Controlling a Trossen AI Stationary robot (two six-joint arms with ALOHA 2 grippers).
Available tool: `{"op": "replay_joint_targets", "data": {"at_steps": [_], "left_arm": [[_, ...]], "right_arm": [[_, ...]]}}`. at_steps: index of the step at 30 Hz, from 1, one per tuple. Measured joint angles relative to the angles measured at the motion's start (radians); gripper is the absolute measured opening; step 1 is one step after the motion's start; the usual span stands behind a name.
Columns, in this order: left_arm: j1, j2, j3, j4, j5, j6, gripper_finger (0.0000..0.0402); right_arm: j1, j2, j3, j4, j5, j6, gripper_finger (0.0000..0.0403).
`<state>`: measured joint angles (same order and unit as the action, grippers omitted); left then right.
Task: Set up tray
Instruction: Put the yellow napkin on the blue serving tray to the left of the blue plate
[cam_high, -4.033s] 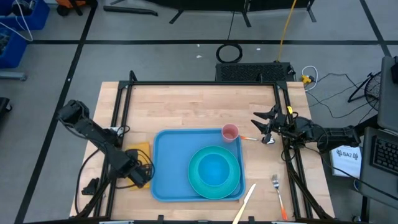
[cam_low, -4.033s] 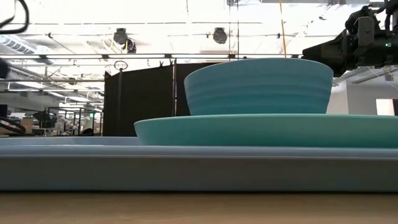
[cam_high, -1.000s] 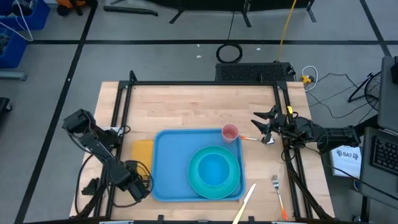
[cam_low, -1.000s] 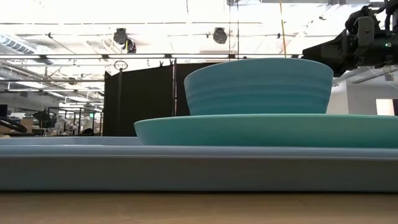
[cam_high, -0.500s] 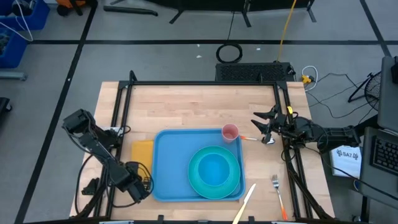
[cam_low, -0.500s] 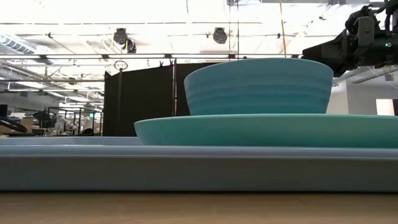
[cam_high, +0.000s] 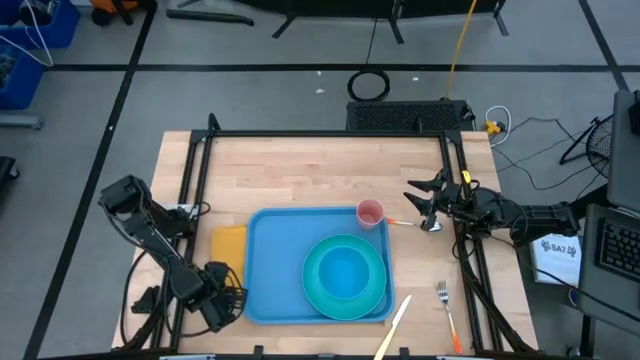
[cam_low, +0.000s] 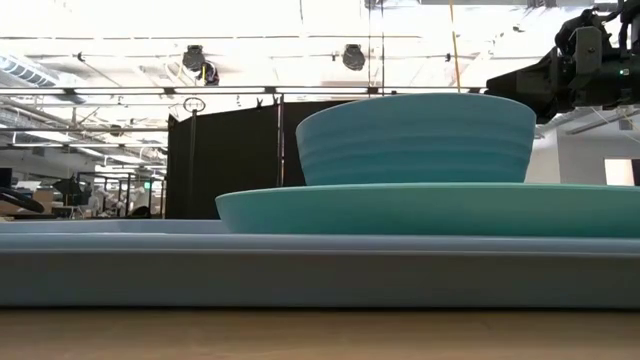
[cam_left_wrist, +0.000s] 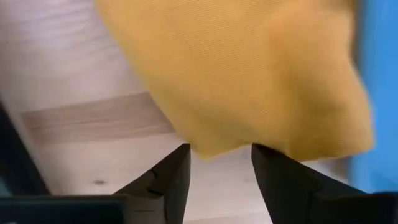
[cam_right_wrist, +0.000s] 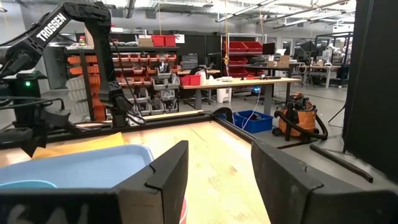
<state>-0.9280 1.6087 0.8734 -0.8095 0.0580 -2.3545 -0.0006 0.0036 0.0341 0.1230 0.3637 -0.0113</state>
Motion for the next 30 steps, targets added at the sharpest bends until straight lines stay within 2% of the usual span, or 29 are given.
{"op": "replay_joint_targets", "data": {"at_steps": [9,14,16,22,30], "left_arm": [[-0.041,0.008,0.000,-0.012,-0.026,-0.002,0.0162],[-0.050,0.008,0.000,0.006,-0.143,0.030,0.0165],[-0.050,0.009,0.000,0.007,-0.159,0.048,0.0165],[-0.048,0.071,0.006,0.008,-0.097,0.046,0.0165],[-0.048,0.119,0.011,0.008,-0.075,0.038,0.0151]], "right_arm": [[0.000,0.000,0.000,0.000,0.000,0.000,0.0167],[0.000,0.000,0.000,0.000,0.000,0.000,0.0167],[0.000,0.000,0.000,0.000,0.000,0.000,0.0167],[0.000,0.000,0.000,0.000,0.000,0.000,0.0167],[0.000,0.000,0.000,0.000,0.000,0.000,0.0167]]}}
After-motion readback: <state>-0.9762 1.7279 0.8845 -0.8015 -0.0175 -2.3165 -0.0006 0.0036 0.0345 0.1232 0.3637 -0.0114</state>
